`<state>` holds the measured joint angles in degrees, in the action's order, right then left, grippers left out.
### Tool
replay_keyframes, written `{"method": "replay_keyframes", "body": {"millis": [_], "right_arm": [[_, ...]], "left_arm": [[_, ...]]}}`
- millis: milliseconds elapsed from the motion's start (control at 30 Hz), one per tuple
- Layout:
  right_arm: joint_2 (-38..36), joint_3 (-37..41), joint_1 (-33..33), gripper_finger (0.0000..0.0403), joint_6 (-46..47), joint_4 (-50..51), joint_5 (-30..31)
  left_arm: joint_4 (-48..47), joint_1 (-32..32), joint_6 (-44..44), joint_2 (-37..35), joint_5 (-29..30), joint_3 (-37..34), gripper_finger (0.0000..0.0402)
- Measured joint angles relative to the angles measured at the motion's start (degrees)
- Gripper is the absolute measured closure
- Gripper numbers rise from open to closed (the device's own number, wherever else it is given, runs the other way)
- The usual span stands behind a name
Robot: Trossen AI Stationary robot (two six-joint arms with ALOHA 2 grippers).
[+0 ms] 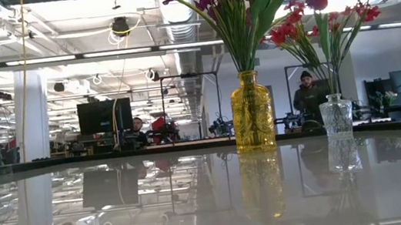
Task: Sort flowers into vase by color
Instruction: Put the pink tulip into the transparent vase
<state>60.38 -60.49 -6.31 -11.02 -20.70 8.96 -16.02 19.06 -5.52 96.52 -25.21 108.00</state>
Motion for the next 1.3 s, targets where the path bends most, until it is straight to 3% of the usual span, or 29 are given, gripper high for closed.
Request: {"method": "replay_keyframes", "body": {"millis": [267, 533, 767, 933, 1300], "right_arm": [[-11.6, 0.0, -3.2, 0.0379, 0.1, 18.9, 14.7], [-17.6, 0.0, -12.7, 0.0379, 4.6, 32.2, 22.0], [-15.9, 0.0, -22.6, 0.0379, 8.4, 35.2, 18.1], [-14.9, 0.0, -28.1, 0.0379, 12.8, 41.1, 14.9], [-14.8, 0.0, -32.8, 0.0379, 15.6, 49.4, 8.4]], "left_arm": [[-10.4, 5.6, -0.9, -3.8, 3.6, -0.4, 0.0209], [-16.3, 9.8, -2.4, -5.1, 1.4, -6.0, 0.0185], [-5.9, 11.2, -0.3, -8.9, 1.3, -19.3, 0.0184], [-4.0, 12.5, 0.2, -13.1, 1.5, -25.8, 0.0184], [-2.7, 17.2, 0.3, -27.7, 2.7, -36.8, 0.0184]]}}
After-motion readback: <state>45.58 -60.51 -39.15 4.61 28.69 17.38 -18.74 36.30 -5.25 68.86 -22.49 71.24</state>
